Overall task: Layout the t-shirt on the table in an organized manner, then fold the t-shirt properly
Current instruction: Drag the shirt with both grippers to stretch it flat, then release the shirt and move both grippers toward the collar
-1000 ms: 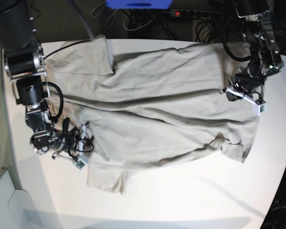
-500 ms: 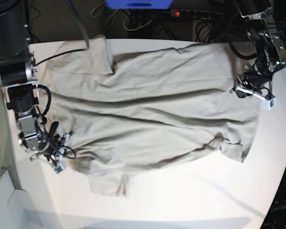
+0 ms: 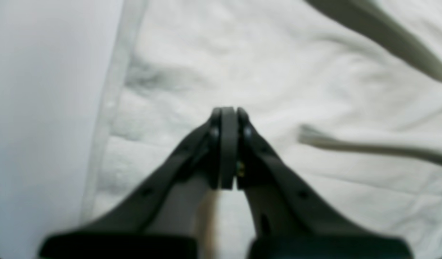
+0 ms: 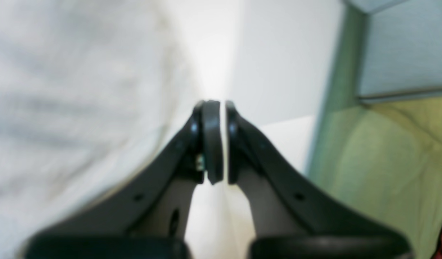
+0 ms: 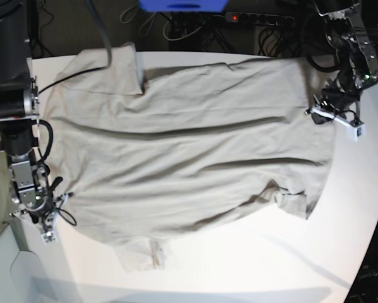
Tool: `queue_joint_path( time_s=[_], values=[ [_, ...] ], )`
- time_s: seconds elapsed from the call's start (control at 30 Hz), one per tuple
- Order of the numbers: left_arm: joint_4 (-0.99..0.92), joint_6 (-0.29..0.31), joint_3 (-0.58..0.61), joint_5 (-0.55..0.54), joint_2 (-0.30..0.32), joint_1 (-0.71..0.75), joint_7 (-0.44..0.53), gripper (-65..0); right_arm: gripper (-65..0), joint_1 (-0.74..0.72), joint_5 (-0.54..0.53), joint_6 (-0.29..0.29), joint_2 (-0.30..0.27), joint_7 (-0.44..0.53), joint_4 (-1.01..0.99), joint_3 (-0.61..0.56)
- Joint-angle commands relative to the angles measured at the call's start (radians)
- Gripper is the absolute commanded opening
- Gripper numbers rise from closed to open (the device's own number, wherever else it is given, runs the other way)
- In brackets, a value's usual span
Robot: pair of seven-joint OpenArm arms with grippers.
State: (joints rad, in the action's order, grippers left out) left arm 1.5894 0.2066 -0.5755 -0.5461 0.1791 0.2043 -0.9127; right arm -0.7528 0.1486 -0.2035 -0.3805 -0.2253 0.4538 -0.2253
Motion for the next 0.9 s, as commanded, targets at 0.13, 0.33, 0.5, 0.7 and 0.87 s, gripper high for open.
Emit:
queue_joint_path(
  time_s=[0.13, 0.33, 0.5, 0.7, 0.87],
  values=[
    [0.124, 0.006, -0.005, -0.012, 0.007, -0.001, 0.013, -64.9, -63.8, 0.019, -0.004, -0.224, -0.030, -0.084, 0.178, 0.102],
    [0.162, -0.003, -0.001, -0.009, 0.006, -0.113, 0.013, -64.9, -63.8, 0.226, -0.004, -0.406, -0.007, -0.236, 0.517, 0.169],
    [0.033, -0.006, 0.004, 0.002, 0.006, -0.273, 0.011, -64.9, -63.8, 0.471, -0.002, -0.486, 0.007, -0.343, 0.863, 0.171],
    [-0.208, -0.006, 0.119, 0.087, 0.029, -0.434, 0.022, -64.9, -63.8, 0.698, -0.002, -0.495, 0.056, -0.420, 1.147, 0.174],
    [-0.389, -0.002, 0.177, 0.229, 0.001, -0.555, 0.037, -64.9, -63.8, 0.803, -0.002, -0.495, 0.081, -0.418, 1.198, 0.175]
  ],
)
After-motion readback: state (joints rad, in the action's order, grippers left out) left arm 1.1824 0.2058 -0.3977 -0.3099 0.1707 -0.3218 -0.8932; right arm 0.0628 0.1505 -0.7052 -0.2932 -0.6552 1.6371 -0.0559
